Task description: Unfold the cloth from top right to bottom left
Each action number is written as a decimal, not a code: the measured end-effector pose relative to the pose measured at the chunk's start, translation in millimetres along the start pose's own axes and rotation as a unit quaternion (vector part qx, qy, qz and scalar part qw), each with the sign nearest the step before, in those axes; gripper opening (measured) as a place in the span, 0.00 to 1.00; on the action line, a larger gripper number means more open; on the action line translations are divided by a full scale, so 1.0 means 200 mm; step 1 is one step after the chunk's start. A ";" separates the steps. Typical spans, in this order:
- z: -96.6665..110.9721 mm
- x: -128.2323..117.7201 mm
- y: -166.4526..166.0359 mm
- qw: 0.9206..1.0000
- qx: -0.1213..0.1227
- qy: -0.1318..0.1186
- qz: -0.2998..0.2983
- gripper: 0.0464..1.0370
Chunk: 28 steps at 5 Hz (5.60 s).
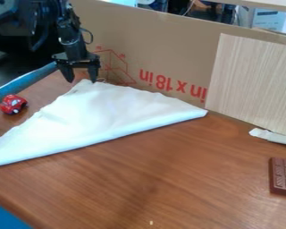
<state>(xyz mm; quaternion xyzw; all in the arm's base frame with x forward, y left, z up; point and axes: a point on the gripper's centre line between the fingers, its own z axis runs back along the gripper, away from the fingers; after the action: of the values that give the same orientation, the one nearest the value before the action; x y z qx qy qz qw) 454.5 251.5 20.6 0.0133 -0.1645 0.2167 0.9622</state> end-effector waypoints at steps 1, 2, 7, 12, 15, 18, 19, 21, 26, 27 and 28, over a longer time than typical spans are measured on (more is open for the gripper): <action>-0.02 0.00 -0.02 1.000 0.002 0.001 -0.002 0.96; -0.01 0.02 -0.02 1.000 0.003 -0.003 -0.004 0.96; -0.05 0.00 -0.03 1.000 0.005 0.004 -0.013 0.02; 0.02 -0.06 -0.05 0.996 -0.075 0.054 -0.015 0.01; 0.09 -0.05 -0.03 0.992 -0.111 0.059 -0.014 0.01; 0.21 -0.07 -0.04 0.992 -0.114 0.041 -0.015 0.17; 0.19 -0.08 -0.04 0.993 -0.113 0.041 -0.014 0.42; 0.19 -0.08 -0.04 0.993 -0.113 0.038 -0.016 0.95; 0.26 -0.11 -0.09 0.989 -0.140 0.022 -0.050 0.03; 0.38 -0.24 -0.15 0.981 -0.161 0.015 -0.108 0.01; 0.49 -0.41 -0.24 0.970 -0.171 0.021 -0.171 0.01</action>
<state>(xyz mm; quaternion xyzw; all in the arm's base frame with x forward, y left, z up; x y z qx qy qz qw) 374.6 165.3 89.3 -0.1282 -0.1738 0.0175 0.9762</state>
